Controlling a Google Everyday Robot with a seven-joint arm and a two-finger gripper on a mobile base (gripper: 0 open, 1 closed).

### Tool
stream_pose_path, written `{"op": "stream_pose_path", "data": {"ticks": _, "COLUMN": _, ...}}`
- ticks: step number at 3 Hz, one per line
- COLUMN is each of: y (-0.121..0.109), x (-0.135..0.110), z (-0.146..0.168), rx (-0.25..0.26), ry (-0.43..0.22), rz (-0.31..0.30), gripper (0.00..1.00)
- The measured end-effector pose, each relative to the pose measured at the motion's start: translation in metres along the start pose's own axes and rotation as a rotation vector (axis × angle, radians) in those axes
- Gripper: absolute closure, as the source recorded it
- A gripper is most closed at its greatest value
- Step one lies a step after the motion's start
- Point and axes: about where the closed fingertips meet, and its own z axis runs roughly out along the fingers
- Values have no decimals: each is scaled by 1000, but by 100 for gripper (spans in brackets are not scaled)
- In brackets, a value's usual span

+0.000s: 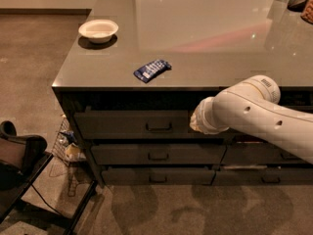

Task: Open top drawer

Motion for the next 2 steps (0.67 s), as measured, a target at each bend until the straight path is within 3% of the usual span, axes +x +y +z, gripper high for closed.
{"op": "stream_pose_path", "data": {"ticks": 1, "y": -11, "x": -3, "z": 1, "rx": 60, "ry": -31, "rz": -5, "gripper": 74}}
{"op": "stream_pose_path", "data": {"ticks": 2, "y": -10, "x": -3, "z": 0, "rx": 57, "ry": -28, "rz": -7, "gripper": 51}}
